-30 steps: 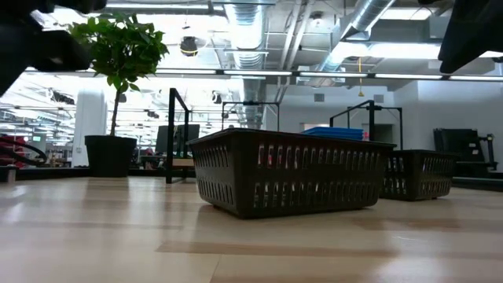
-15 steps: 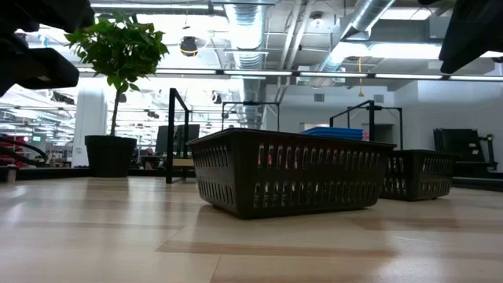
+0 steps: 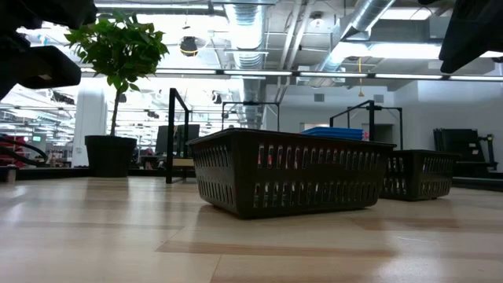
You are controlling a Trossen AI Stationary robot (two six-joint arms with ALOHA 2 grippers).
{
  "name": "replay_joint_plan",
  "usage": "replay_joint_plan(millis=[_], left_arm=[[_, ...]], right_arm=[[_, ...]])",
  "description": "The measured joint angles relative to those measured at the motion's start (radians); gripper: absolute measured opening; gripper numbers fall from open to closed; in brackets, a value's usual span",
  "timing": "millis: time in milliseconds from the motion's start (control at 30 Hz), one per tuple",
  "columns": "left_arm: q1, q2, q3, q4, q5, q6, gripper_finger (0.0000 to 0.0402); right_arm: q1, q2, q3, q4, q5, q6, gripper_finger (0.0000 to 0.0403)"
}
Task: Stack baskets on shelf by color
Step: Stack the left red bin on the top of the red bin on the shelf
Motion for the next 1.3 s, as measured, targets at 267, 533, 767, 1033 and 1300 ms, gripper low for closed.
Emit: replay_joint_plan(millis=[267,533,767,1033,1300], left_arm=[[-0.026,0.0,0.0,0.003,-0.004,-0.016,0.0168],[-0.058,0.0,-0.008,0.012,-0.046,-0.021,0.0168],[-0.058,0.0,-0.084,0.074,-0.025,-0.073,0.0168],[-0.045,0.0,-0.091,0.076,-0.028,-0.033,0.0124],[-0.015,0.0,-0.125,0.067,-0.012,-0.057,0.0009]], right_arm=[[0.0,0.0,0.0,0.0,0.0,-0.008,0.0122],[0.0,0.0,0.0,0.0,0.0,-0.012,0.0122],[0.0,0.0,0.0,0.0,0.0,-0.026,0.0122],[0.0,0.0,0.0,0.003,0.0,-0.025,0.0122],[0.0,0.0,0.0,0.008,-0.001,-0.018,0.0122]])
